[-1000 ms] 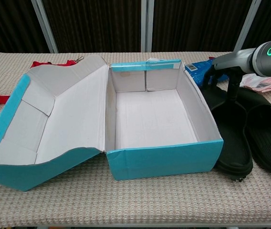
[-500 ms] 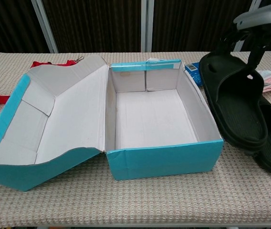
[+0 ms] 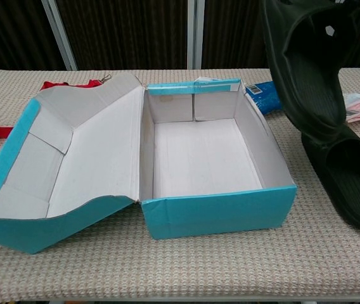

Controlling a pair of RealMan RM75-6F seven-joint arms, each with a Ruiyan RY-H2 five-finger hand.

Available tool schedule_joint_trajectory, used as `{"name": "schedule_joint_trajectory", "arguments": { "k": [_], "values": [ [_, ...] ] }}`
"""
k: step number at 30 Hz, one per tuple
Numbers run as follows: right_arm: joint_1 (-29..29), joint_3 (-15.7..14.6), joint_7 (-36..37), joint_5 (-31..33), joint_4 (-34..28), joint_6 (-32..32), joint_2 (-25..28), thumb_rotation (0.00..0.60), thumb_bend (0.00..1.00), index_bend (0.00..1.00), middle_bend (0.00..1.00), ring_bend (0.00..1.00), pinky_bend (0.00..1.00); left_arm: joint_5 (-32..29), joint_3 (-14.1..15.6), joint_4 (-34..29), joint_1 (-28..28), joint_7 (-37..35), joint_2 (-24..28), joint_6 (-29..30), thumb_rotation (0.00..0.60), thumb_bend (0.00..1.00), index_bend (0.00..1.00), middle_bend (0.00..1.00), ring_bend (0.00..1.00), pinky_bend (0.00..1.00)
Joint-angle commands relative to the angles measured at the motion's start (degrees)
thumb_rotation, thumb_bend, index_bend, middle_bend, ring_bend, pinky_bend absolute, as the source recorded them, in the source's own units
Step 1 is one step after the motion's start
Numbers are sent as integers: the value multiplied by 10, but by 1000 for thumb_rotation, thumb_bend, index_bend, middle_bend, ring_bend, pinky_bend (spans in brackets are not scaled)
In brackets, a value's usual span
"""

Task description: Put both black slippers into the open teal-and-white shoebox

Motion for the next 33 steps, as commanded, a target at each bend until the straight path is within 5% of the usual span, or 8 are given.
{"name": "schedule_joint_trajectory", "arguments": {
  "k": [1,14,33],
  "values": [
    [-29,29,61,-62,30,15,-53,600,160,483,411,130,121,-1,0,-1,-1,1,0,-1,600,117,155,159,106,176],
    [-43,61,214,-135,140,-28,-222,600,156,485,411,130,130,-5,-1,6,-1,-8,0,-3,600,117,155,159,106,175],
    [-16,90,223,-112,260,-68,-380,600,156,486,411,131,158,-3,-1,36,1,-49,-6,1,600,117,155,159,106,176]
  ]
}}
